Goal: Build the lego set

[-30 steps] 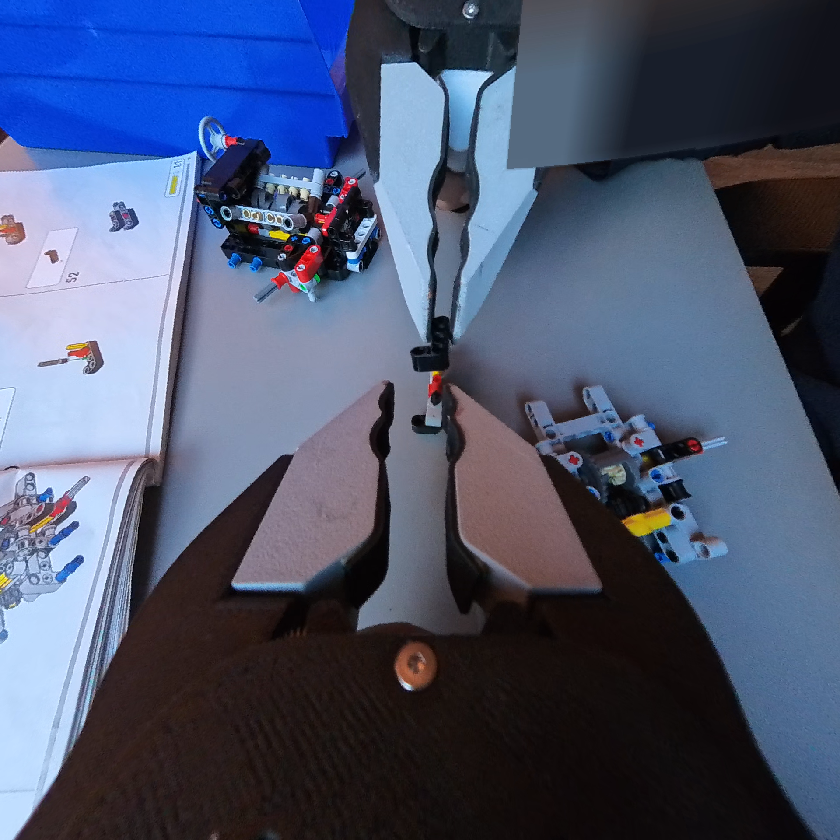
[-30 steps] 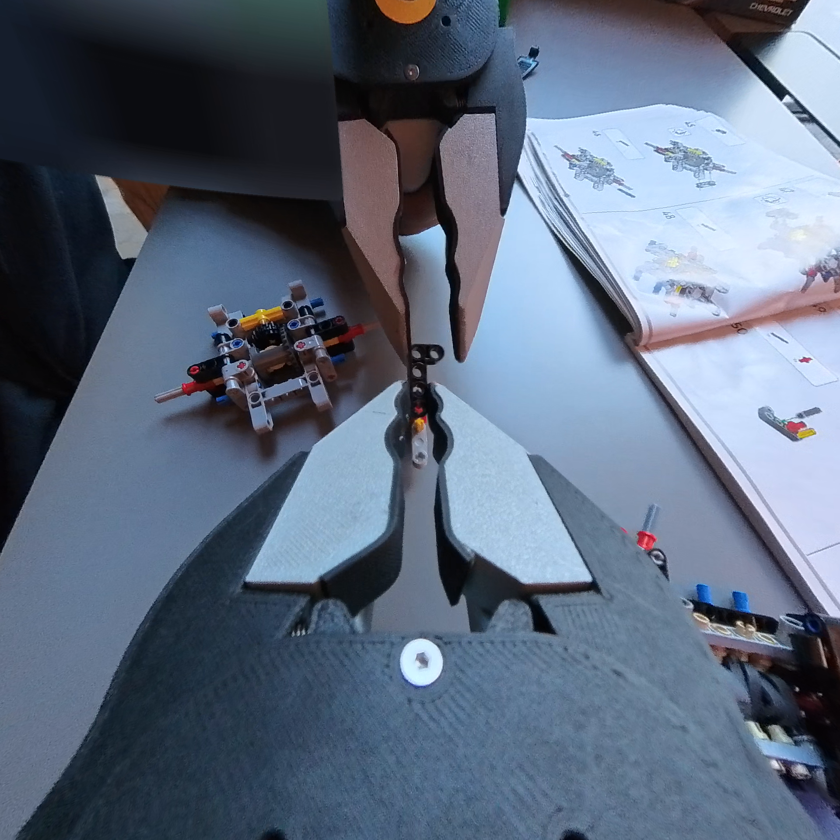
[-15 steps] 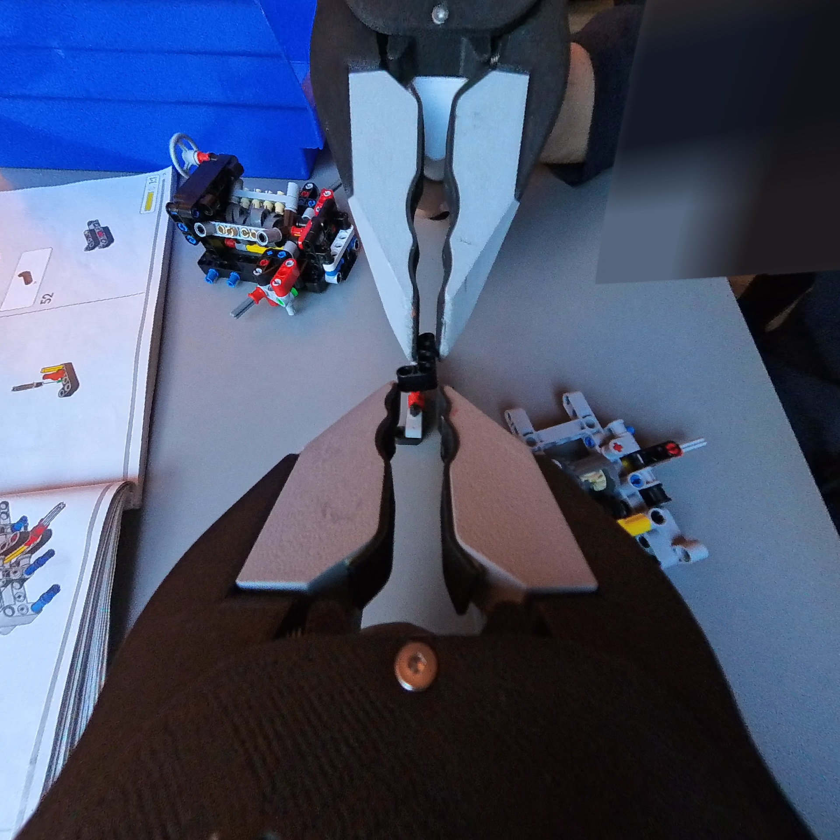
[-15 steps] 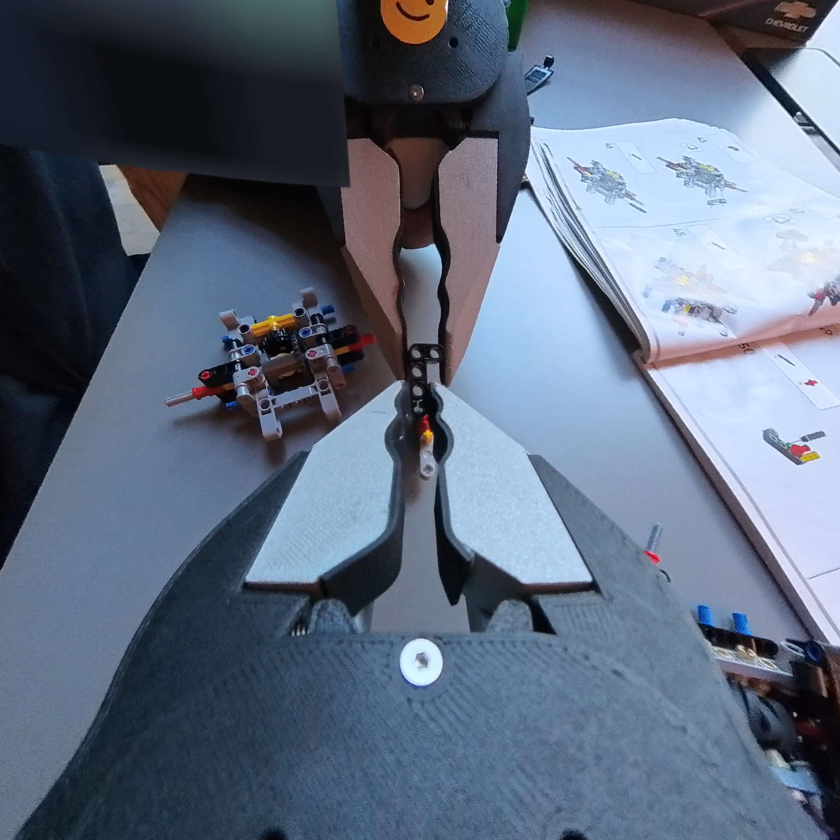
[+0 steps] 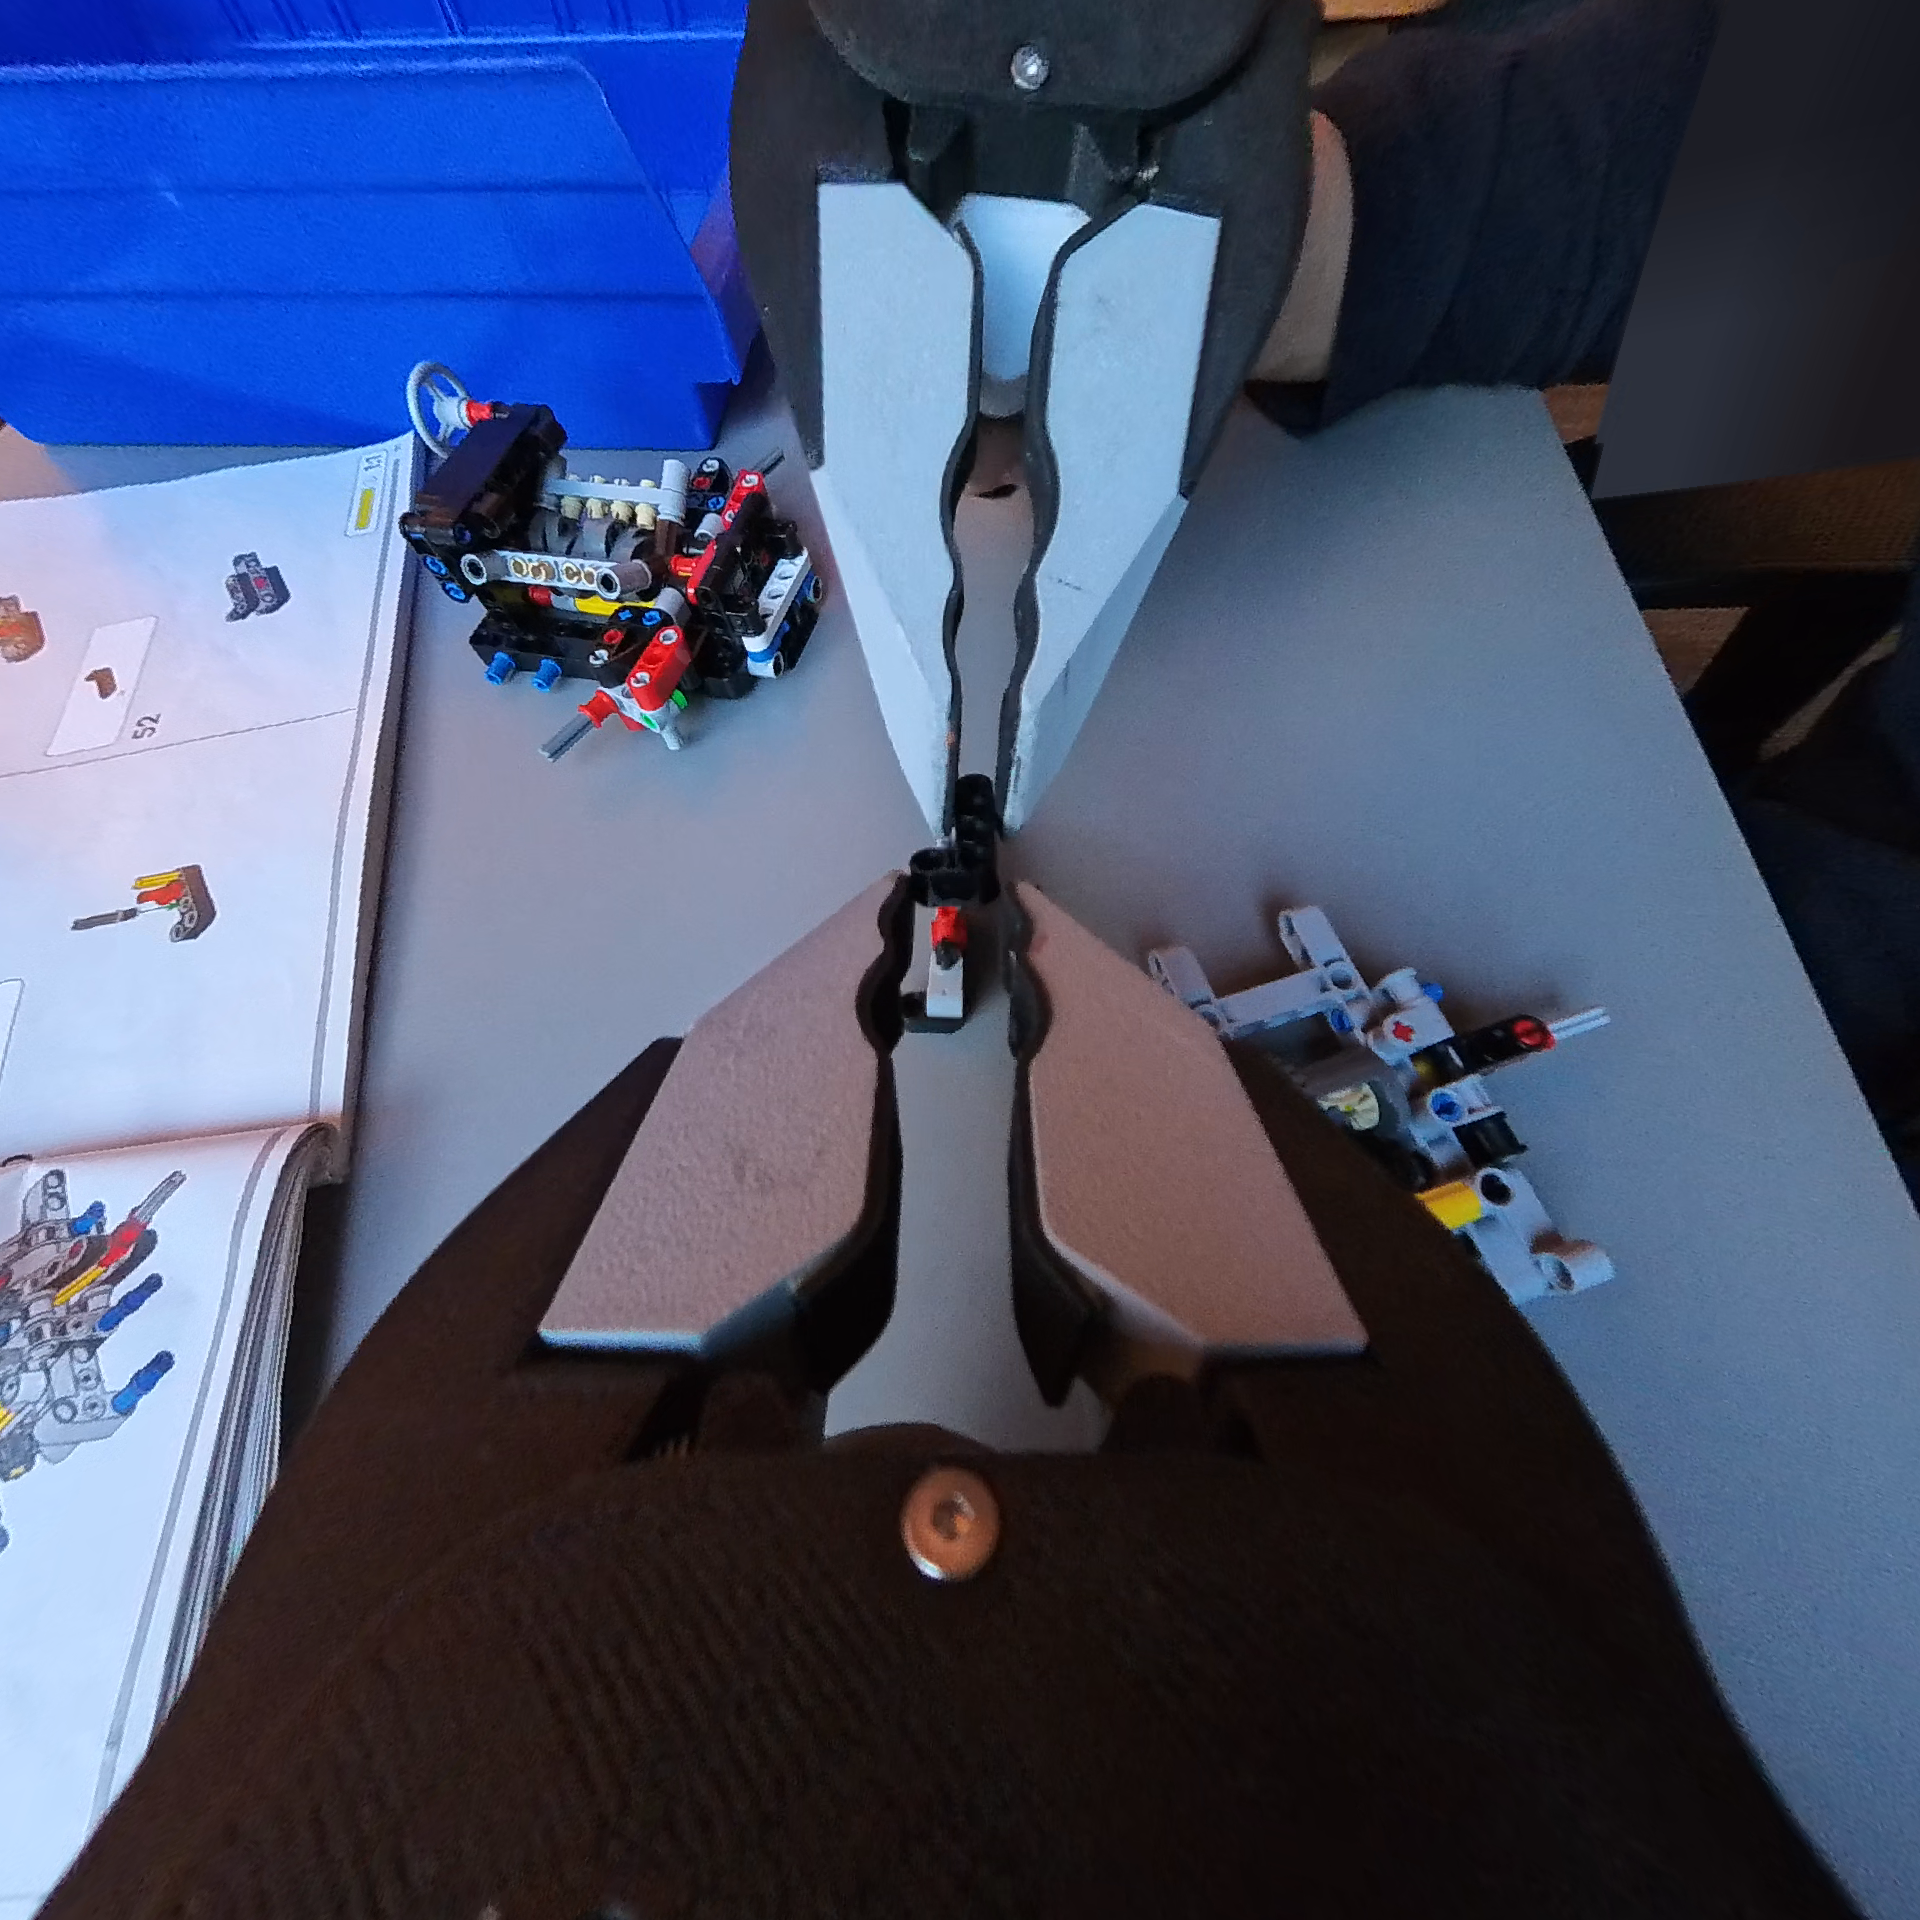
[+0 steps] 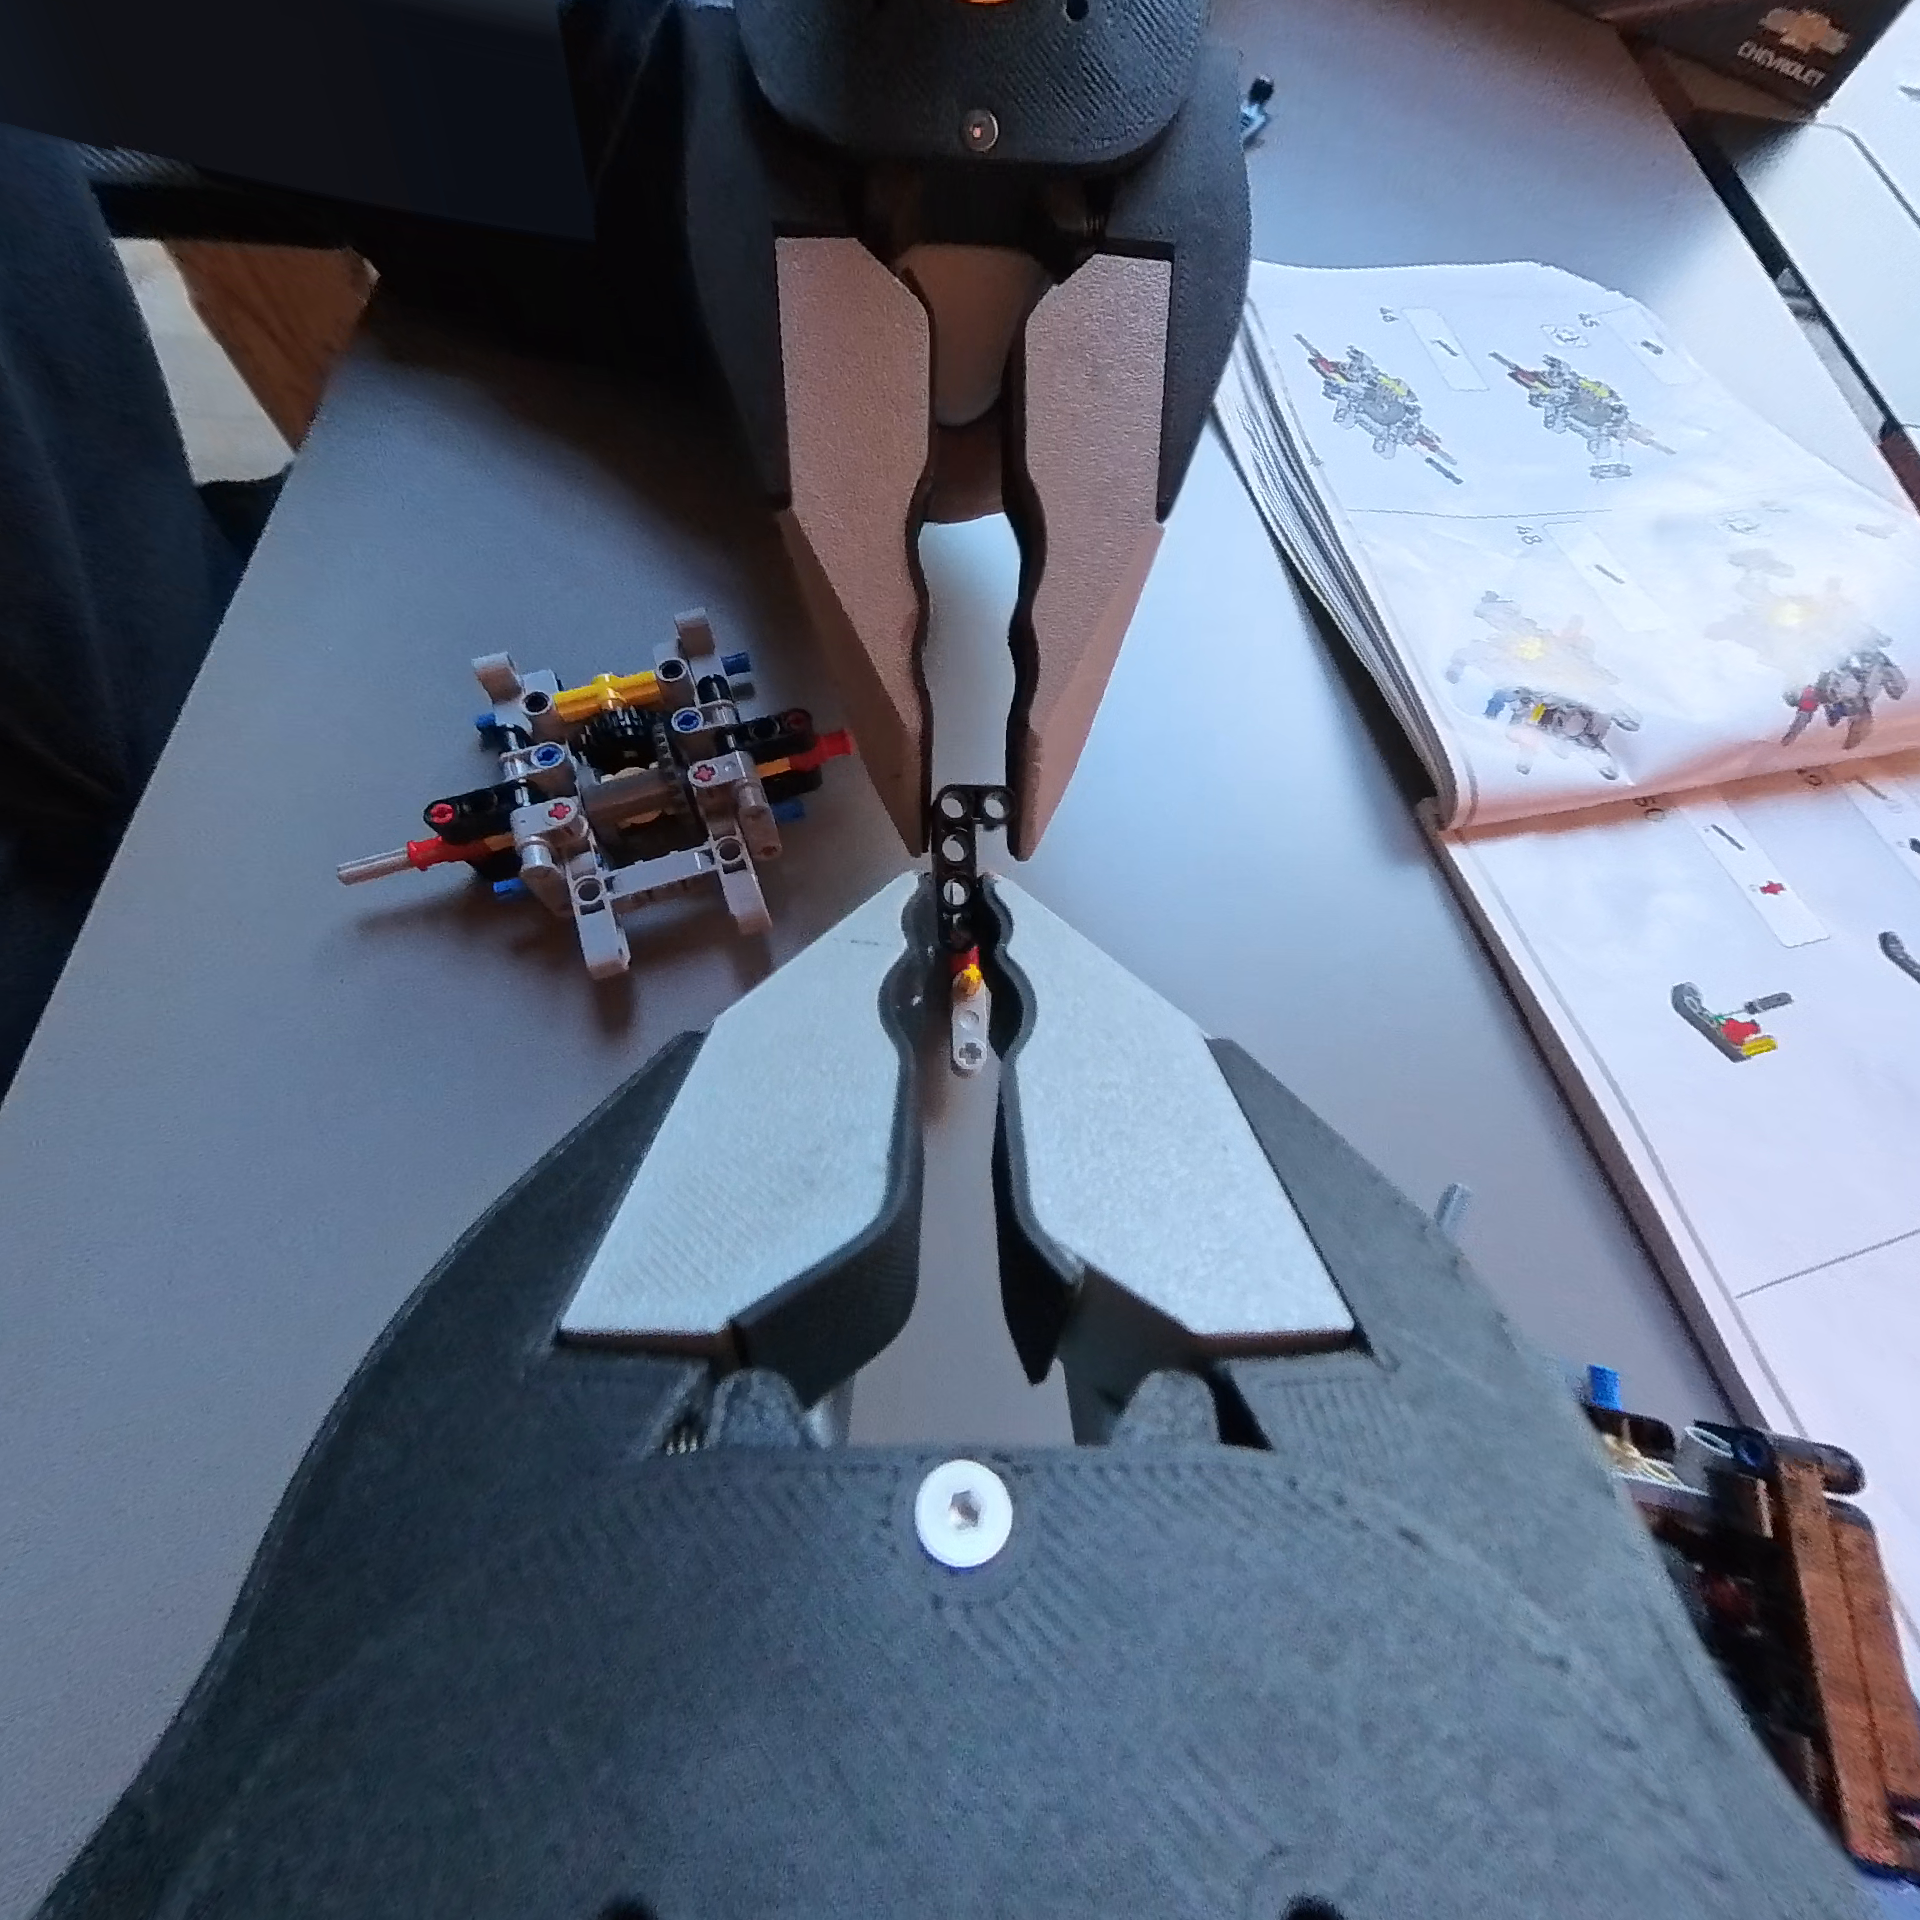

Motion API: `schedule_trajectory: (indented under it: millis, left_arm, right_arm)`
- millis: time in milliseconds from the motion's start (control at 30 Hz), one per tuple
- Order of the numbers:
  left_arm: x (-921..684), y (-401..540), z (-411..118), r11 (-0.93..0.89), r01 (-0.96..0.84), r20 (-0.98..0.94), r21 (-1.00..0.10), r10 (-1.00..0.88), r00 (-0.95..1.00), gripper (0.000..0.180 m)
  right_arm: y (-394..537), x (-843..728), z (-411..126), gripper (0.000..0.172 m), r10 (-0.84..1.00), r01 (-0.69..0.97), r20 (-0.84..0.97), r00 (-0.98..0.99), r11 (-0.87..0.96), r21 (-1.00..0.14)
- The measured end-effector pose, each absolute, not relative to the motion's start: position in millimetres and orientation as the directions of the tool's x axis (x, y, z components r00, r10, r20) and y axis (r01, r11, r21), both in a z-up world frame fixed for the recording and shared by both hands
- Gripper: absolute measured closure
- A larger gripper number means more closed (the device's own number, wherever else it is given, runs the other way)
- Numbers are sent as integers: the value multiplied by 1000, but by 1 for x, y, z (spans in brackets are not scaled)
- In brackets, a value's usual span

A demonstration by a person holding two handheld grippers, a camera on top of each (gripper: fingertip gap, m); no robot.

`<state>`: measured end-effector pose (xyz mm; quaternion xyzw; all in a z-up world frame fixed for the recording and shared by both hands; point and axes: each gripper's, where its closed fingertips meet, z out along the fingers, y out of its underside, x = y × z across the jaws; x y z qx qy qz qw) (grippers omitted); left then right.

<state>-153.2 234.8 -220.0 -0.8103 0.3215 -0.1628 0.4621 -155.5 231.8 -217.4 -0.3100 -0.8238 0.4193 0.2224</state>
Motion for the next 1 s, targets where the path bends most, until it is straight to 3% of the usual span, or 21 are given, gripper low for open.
schedule_trajectory:
  millis: [267, 467, 667, 1000]
  left_arm:
    - [-155, 239, -225, -375, -369, -30, -851, -665, 746, 167]
    - [-157, 238, -210, -331, -337, -32, -882, -670, 742, 167]
    - [-154, 238, -211, -299, -349, -59, -888, -679, 731, 168]
    - [-156, 237, -221, -334, -357, -38, -872, -681, 731, 167]
  right_arm:
    - [236, -158, -226, 168, 694, 334, 218, -686, 567, -753]
    - [236, -159, -209, 168, 705, 243, 269, -657, 535, -809]
    - [237, -155, -213, 160, 713, 283, 179, -677, 478, -832]
    - [238, -155, -225, 168, 715, 326, 146, -683, 478, -816]
